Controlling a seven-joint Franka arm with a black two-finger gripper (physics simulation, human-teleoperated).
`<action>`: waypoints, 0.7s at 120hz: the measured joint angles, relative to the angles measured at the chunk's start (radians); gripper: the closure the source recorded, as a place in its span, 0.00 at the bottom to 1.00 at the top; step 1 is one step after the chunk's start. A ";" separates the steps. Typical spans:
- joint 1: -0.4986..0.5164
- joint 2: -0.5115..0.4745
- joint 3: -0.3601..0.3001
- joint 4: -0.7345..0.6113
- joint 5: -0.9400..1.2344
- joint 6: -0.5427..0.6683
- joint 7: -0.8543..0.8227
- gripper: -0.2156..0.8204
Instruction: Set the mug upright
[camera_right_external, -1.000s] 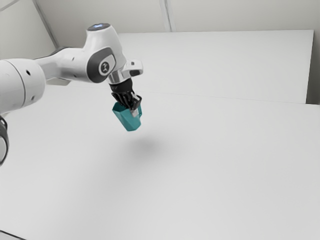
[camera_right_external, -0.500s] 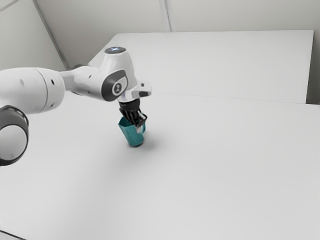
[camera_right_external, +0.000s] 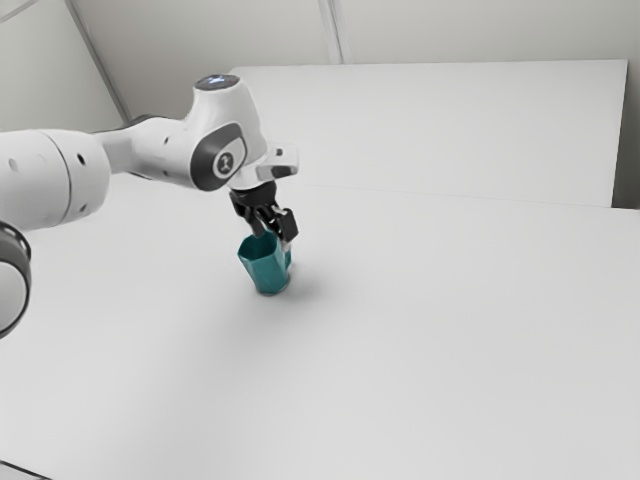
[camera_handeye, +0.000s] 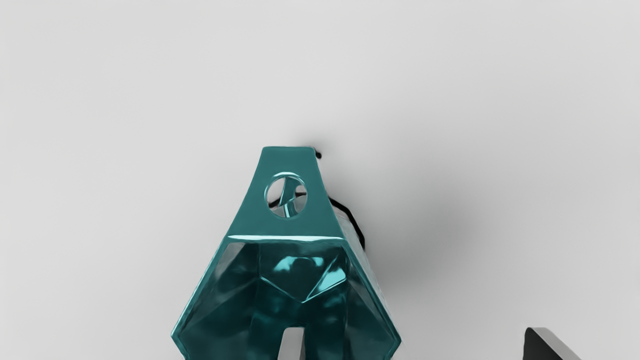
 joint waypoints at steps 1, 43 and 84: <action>0.000 -0.005 0.000 -0.001 -0.001 -0.001 0.000 0.35; 0.014 -0.073 0.020 0.232 -0.090 -0.229 0.013 0.23; 0.012 -0.119 0.020 0.233 -0.099 -0.336 0.018 0.21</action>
